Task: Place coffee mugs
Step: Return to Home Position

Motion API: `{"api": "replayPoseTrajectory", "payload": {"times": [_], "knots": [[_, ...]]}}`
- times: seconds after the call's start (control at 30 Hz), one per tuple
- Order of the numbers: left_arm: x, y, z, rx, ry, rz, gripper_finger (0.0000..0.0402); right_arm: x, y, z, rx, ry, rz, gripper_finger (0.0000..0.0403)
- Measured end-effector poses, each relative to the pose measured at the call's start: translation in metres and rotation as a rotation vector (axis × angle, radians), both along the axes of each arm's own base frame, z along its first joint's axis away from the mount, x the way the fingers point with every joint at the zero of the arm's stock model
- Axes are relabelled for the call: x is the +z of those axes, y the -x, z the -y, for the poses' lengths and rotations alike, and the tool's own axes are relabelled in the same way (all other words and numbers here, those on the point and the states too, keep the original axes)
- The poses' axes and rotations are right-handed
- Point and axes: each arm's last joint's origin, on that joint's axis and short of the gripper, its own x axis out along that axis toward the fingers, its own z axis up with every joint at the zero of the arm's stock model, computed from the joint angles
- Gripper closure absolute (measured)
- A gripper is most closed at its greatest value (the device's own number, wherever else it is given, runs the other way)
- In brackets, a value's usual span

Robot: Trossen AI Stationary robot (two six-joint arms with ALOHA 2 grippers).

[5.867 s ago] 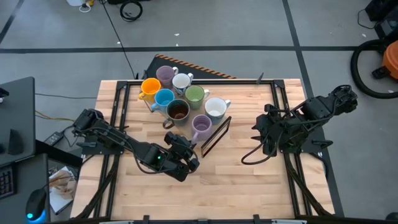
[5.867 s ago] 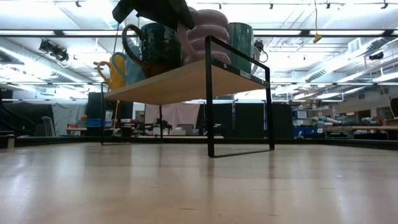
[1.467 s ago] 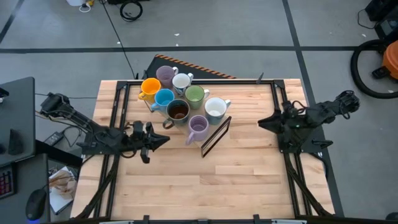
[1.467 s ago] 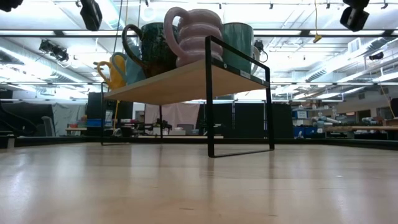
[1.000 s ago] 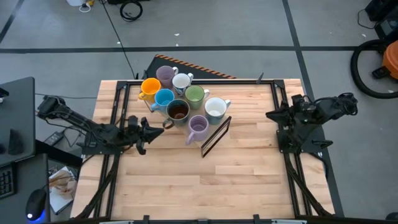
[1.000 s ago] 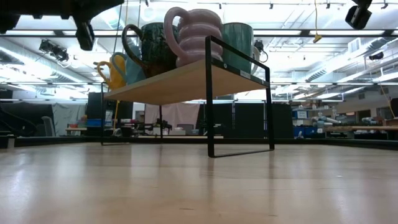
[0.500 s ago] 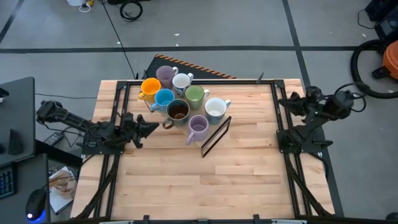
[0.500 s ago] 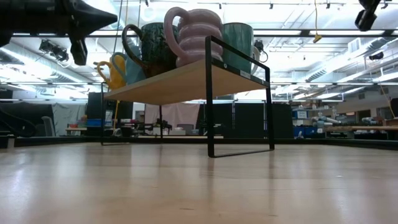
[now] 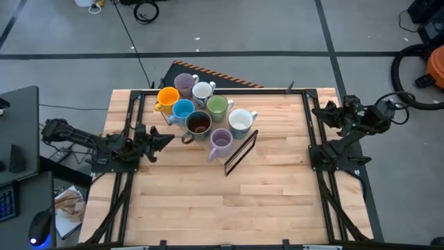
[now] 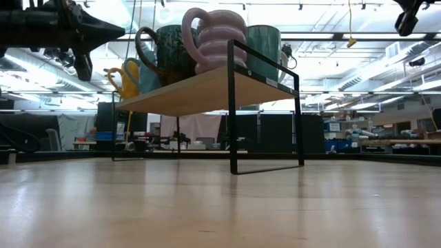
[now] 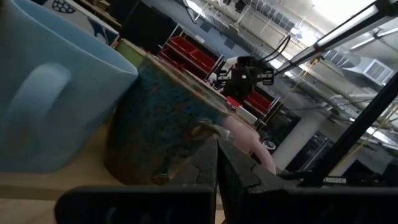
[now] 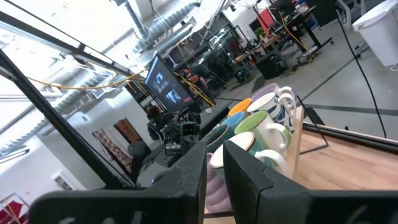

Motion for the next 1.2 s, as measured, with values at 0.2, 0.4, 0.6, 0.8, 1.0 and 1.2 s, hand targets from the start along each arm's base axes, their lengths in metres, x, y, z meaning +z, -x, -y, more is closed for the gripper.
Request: {"api": "replayPoseTrajectory", "payload": {"times": [0.2, 0.4, 0.6, 0.8, 1.0, 1.2], "knots": [[-0.003, 0.006, -0.006, -0.026, 0.013, -0.022, 0.0393, 0.0, 0.0, 0.0, 0.003, -0.022, 0.005, 0.0345], [-0.005, 0.015, -0.011, -0.043, 0.034, -0.029, 0.0393, 0.001, 0.0, 0.0, 0.006, -0.039, 0.015, 0.0345], [-0.007, 0.025, -0.015, -0.034, 0.026, -0.029, 0.0393, 0.002, 0.001, 0.0, 0.004, -0.039, 0.03, 0.0345], [-0.011, 0.028, -0.016, -0.034, 0.033, -0.072, 0.0393, 0.005, 0.001, 0.001, 0.006, -0.059, 0.053, 0.0345], [-0.014, 0.028, -0.016, -0.05, 0.068, -0.088, 0.0393, 0.019, 0.016, 0.009, -0.038, 0.004, 0.062, 0.0354], [-0.015, 0.028, -0.016, -0.043, 0.086, -0.092, 0.0393, 0.025, 0.026, 0.013, -0.024, 0.029, 0.045, 0.0372]]}}
